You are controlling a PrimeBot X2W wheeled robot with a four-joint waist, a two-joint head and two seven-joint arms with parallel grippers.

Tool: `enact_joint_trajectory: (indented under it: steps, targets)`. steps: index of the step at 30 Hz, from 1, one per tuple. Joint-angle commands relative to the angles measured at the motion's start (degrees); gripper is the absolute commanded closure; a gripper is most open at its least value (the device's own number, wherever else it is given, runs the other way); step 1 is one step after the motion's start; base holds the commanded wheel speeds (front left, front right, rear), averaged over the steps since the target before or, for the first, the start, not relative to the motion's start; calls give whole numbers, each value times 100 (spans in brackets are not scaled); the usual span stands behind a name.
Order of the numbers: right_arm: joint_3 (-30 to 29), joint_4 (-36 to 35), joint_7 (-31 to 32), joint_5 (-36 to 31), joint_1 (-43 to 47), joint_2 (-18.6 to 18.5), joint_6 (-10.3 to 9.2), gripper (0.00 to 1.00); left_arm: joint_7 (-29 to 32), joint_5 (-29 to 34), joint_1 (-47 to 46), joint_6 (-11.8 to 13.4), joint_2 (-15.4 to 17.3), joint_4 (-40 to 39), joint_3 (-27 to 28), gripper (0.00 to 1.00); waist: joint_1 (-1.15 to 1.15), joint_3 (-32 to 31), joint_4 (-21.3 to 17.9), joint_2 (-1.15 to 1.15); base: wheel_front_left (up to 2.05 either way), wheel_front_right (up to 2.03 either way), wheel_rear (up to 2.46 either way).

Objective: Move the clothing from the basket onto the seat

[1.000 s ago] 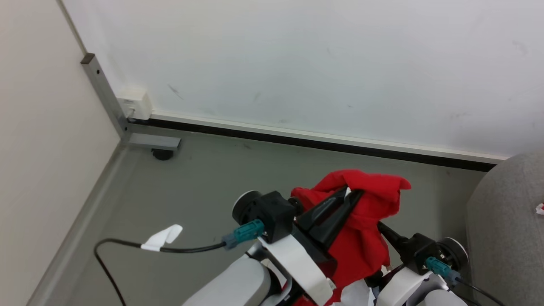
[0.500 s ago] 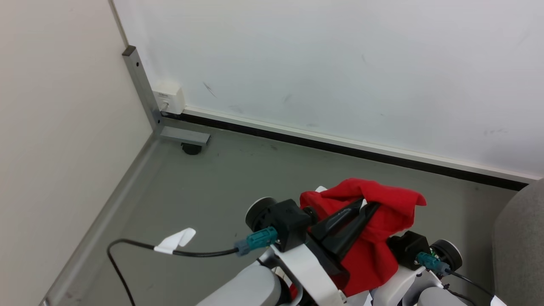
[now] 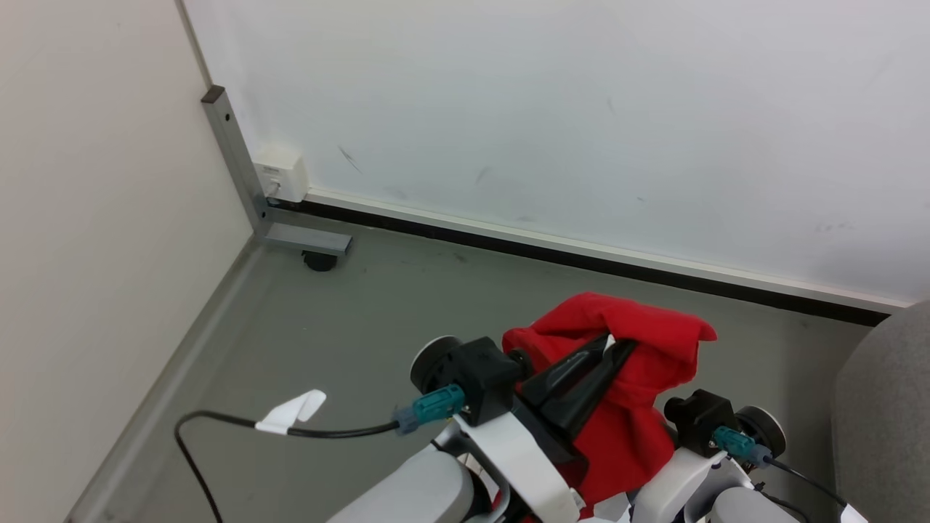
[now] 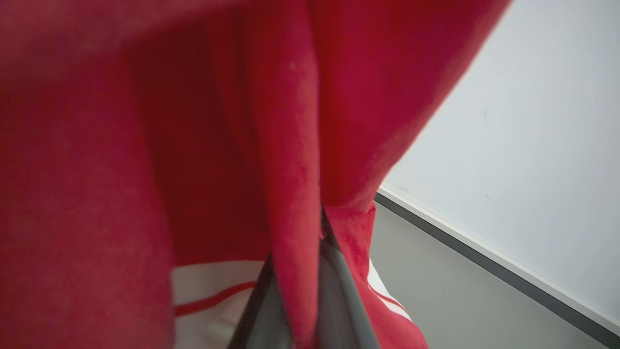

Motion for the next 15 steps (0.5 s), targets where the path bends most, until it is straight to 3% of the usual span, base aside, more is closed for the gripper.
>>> enact_joint_trajectory:
  steps: [1,15]
  targets:
    - [-13,-36,1,0,69,-35,-13,100,-22,-28,44,17,49,6,24,100,0,5,-25,0,0,0,0]
    - [-197,-132,1,-58,116,-64,-13,100,-48,-65,-24,68,97,-32,30,100,0,59,-177,0,0,0,0]
